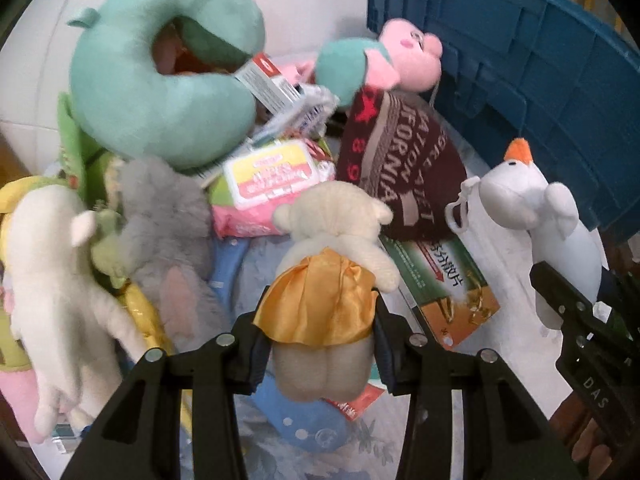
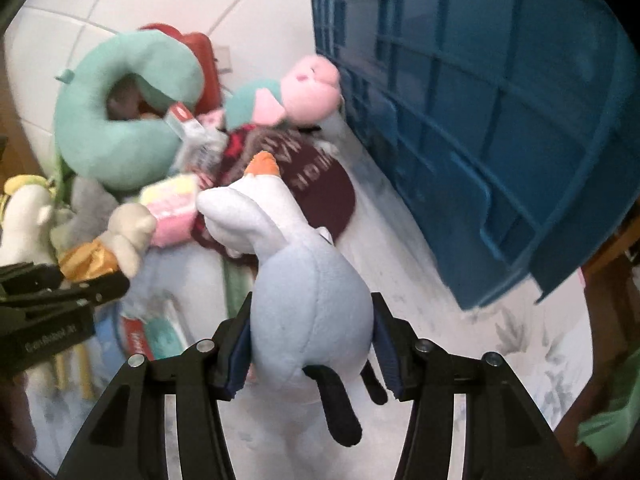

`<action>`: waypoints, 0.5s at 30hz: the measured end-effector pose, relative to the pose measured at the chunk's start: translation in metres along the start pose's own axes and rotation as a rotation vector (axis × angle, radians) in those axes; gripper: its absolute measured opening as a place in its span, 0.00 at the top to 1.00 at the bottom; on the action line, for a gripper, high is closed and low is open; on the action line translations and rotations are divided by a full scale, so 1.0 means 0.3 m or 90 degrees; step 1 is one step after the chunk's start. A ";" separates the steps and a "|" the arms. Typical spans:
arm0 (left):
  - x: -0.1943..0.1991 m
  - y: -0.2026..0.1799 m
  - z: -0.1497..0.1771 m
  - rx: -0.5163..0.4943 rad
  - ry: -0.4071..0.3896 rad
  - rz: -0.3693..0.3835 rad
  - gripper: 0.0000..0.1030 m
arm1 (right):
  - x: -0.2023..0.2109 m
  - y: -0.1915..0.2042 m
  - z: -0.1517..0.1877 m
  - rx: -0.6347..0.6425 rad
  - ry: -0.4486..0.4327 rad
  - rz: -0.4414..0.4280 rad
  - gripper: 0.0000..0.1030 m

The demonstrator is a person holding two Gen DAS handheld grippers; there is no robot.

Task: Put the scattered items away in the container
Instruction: 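Carry the bear with the left gripper while the right carries the goose over the crate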

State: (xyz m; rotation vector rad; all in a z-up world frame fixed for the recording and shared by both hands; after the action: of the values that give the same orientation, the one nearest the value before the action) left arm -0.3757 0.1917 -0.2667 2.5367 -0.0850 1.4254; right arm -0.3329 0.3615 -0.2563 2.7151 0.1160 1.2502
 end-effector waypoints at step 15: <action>0.324 0.219 -0.138 0.086 -0.106 -0.028 0.59 | 0.229 0.243 -0.276 0.089 -0.090 -0.075 0.49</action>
State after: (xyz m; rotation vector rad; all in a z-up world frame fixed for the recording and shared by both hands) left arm -0.3699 0.1431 -0.1524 2.7449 0.0401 1.2416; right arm -0.3508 0.3074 -0.1396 2.8560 0.3532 1.0510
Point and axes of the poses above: each gripper's, at about its wrist camera, not at the fingertips, and x roughly against the way its jaws point, y to its left, z to its underside, the point moved 9 cm from there along -x, roughly the way its jaws point, and after that the axes turned 12 degrees about -z, right-handed, at the moved point
